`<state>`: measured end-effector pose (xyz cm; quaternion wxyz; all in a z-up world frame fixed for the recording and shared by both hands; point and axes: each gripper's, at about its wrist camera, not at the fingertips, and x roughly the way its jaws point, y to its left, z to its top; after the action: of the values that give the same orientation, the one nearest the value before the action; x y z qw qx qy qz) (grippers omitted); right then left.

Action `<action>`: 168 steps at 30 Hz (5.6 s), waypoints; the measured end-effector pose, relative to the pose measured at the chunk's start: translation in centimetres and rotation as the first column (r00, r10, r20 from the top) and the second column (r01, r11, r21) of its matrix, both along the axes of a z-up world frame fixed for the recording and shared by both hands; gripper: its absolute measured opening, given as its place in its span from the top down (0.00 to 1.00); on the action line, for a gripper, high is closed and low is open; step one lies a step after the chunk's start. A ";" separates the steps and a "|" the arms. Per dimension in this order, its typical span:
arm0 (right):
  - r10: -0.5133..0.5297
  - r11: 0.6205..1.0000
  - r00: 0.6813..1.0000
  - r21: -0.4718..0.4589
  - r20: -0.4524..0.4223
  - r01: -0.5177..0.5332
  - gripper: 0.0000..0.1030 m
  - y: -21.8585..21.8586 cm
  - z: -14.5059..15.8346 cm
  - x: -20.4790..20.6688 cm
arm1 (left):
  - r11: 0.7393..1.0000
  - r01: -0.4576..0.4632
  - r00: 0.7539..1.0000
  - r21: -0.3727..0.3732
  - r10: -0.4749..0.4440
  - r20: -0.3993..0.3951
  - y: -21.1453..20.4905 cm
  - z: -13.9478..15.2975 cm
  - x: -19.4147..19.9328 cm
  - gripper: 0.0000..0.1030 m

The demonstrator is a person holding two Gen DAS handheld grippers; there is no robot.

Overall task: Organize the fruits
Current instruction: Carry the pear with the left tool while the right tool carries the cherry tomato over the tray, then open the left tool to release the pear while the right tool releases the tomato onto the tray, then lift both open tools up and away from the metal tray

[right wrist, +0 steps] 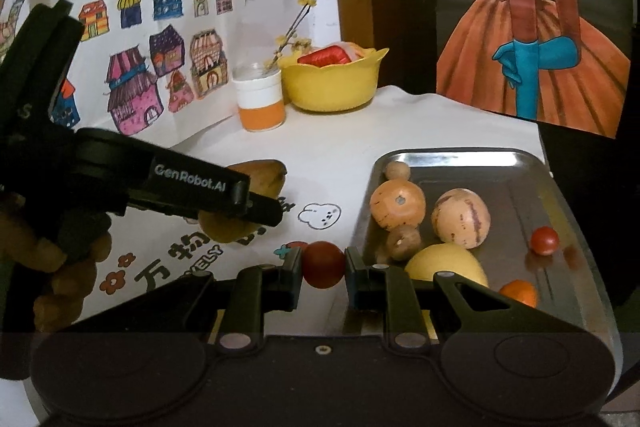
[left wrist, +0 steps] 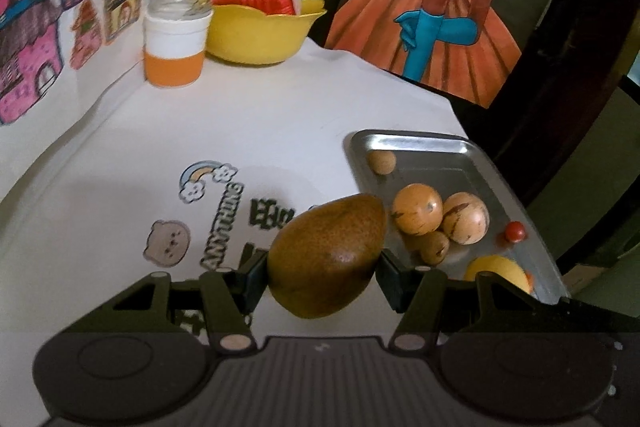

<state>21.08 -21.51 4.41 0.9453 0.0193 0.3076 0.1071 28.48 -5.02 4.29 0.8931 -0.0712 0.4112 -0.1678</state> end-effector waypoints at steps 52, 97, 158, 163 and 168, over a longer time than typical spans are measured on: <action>-0.259 0.957 0.966 0.132 -0.020 0.260 0.77 -16.8 -3.0 7.4 | 0.996 0.072 0.997 -0.043 -0.072 0.002 -16.8 -4.0 12.2 0.40; -0.277 0.952 0.960 0.124 -0.036 0.280 0.69 -16.9 -3.4 7.5 | 0.997 0.065 0.998 -0.032 -0.065 0.000 -16.8 -4.2 12.7 0.39; -0.269 0.956 0.956 0.151 0.119 0.251 0.01 -11.4 2.9 -1.7 | 0.997 -0.067 0.981 -0.042 0.073 0.179 -8.1 2.3 2.2 0.00; -0.250 0.958 0.962 0.171 0.113 0.229 0.01 -10.3 2.9 -3.2 | 0.994 -0.096 0.978 -0.043 0.103 0.181 -6.0 2.0 0.2 0.00; -0.237 0.962 0.964 0.167 0.117 0.217 0.01 -9.4 3.2 -4.5 | 0.992 -0.121 0.974 -0.043 0.127 0.187 -4.1 1.7 -1.7 0.00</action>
<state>16.63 -30.89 7.61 0.9658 0.1194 0.2292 0.0221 26.81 -9.13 5.98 0.9357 -0.0945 0.3163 -0.1243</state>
